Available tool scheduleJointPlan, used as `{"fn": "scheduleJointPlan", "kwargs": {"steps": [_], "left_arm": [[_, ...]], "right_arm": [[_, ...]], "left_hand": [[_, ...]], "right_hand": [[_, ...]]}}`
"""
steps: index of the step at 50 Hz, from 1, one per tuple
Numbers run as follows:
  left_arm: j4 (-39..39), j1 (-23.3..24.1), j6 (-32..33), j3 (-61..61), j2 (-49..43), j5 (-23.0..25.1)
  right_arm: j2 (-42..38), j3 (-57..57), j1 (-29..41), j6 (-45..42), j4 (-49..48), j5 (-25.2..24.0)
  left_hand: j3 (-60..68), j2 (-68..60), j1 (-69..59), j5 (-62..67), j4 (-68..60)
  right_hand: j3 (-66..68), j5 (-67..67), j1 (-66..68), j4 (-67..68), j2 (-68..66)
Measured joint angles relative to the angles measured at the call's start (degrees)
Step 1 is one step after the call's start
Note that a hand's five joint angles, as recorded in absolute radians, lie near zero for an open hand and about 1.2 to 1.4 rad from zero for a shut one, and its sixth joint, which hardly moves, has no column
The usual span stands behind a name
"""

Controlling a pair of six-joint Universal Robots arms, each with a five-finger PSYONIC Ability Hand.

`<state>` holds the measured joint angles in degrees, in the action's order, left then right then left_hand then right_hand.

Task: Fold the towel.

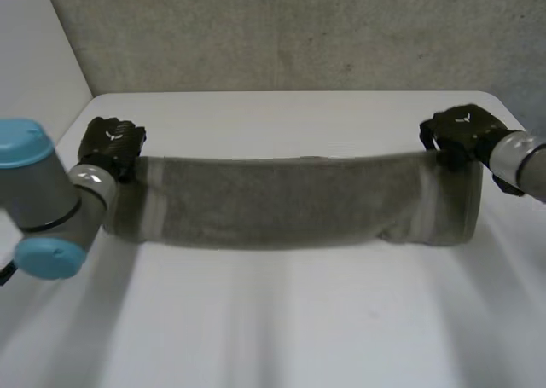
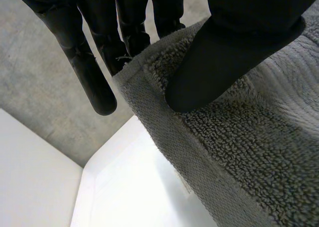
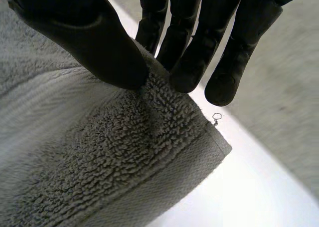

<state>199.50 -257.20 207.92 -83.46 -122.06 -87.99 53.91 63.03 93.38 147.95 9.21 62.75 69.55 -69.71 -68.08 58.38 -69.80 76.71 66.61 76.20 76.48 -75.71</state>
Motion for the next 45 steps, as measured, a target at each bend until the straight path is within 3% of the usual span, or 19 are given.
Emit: {"fn": "scheduleJointPlan", "kwargs": {"steps": [5,11,14,16,17,18,20,23,29,35,45], "left_arm": [[0.22,0.95,0.01,8.2,-7.44,-3.84],[1.72,1.14,0.03,13.84,-12.23,-5.48],[3.45,1.44,0.05,14.85,-13.51,-5.51],[5.15,1.97,0.07,15.12,-14.29,-5.46],[5.49,2.08,0.08,15.13,-14.43,-5.46],[6.32,2.39,0.11,15.14,-14.72,-5.49],[7.28,2.76,0.15,15.07,-15.03,-5.6],[8.07,3.1,0.19,14.65,-15.25,-5.94],[8.2,3.28,0.15,12.69,-14.48,-6.95],[7.76,3.1,-0.77,7.58,-9.19,-7.66],[7.2,3.21,-10.43,-6.54,4.37,-6.96]], "right_arm": [[-3.52,-0.92,2.33,1.14,-13.01,4.09],[-7.57,-3.43,4.18,0.96,-19.36,5.58],[-9.94,-5.32,4.87,0.75,-19.92,5.62],[-11.67,-6.72,5.32,0.61,-19.89,5.78],[-12.04,-7.02,5.41,0.58,-19.86,5.91],[-12.75,-7.59,5.57,0.54,-19.77,6.31],[-13.54,-8.2,5.75,0.53,-19.61,7.41],[-13.95,-8.42,5.9,0.6,-19.37,9.43],[-12.06,-5.64,6.04,0.84,-18.86,12.03],[-3.94,2.22,5.89,1.13,-17.94,12.28],[7.05,13.31,5.2,4.55,-6.57,11.69]], "left_hand": [[0.0,0.0,0.0,0.0,0.0],[0.0,0.0,-0.02,0.31,0.0],[-1.27,1.43,0.28,-0.29,1.48],[-12.69,12.99,12.24,-11.0,13.05],[-18.39,18.84,16.5,-15.33,18.85],[-30.09,30.8,27.91,-27.67,29.26],[-46.7,47.31,45.33,-46.57,47.25],[-54.57,54.82,52.98,-53.48,54.65],[-57.94,58.16,56.3,-56.38,58.11],[-58.45,58.77,56.97,-56.68,58.78],[-58.64,58.87,57.03,-56.7,58.91]], "right_hand": [[0.0,0.0,0.0,0.0,0.0],[-1.54,-1.54,-1.33,-1.43,0.9],[-18.24,-18.85,-19.06,-17.91,17.8],[-42.29,-43.08,-42.14,-40.53,42.27],[-45.61,-47.93,-46.53,-44.93,46.71],[-56.49,-58.83,-55.97,-55.86,56.26],[-62.03,-63.24,-60.88,-61.23,61.19],[-62.88,-63.24,-62.53,-61.62,61.54],[-62.88,-63.24,-62.82,-61.62,61.54],[-62.88,-63.24,-62.83,-61.62,61.54],[-62.67,-62.98,-62.1,-61.56,61.35]]}}
